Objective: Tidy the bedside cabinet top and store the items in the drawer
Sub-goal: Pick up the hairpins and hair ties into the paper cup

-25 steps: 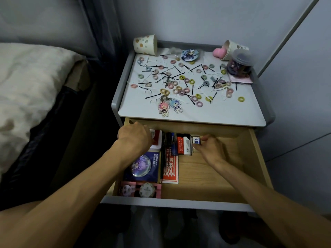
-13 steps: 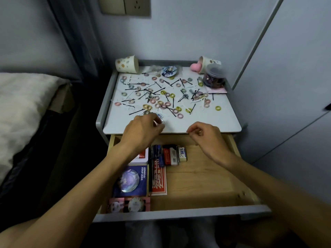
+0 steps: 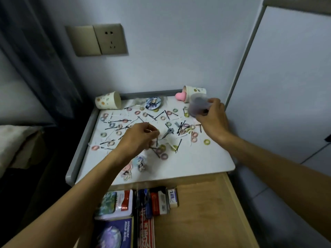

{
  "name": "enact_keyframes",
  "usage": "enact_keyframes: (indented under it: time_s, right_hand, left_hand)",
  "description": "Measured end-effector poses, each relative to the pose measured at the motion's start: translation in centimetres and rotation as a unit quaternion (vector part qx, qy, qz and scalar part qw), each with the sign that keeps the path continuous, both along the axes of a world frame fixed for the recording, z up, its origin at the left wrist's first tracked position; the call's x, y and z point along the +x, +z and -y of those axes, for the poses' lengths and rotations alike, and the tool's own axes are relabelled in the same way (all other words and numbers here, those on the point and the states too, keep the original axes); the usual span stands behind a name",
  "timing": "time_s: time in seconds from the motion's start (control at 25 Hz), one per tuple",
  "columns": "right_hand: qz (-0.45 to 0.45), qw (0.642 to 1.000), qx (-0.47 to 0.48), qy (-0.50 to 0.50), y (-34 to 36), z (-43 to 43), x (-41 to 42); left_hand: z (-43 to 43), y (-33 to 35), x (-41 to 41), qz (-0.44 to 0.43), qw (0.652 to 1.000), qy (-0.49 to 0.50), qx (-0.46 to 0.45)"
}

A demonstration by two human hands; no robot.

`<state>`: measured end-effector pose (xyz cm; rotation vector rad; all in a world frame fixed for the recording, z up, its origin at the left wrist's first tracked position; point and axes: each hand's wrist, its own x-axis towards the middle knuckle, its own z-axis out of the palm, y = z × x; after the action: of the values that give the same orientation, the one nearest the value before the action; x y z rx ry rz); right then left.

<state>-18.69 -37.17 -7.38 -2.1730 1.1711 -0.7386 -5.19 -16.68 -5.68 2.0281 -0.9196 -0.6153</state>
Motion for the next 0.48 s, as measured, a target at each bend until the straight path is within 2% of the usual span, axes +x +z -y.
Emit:
enact_keyframes:
  time_s: [0.12,0.36,0.48]
  right_hand:
    - [0.013,0.999,0.003,-0.041,-0.8,2.5,1.6]
    - [0.042,0.998,0.051,0.026,-2.4,5.8,3.8]
    - [0.060,0.997,0.025,0.028,-2.1,5.8,4.1]
  left_hand:
    - [3.8,-0.1,0.6,-0.020,1.000,0.003,-0.001]
    - [8.1,-1.0,1.3,-0.012,1.000,-0.012,0.013]
    - [8.0,-1.5,2.1,-0.015,1.000,-0.002,0.013]
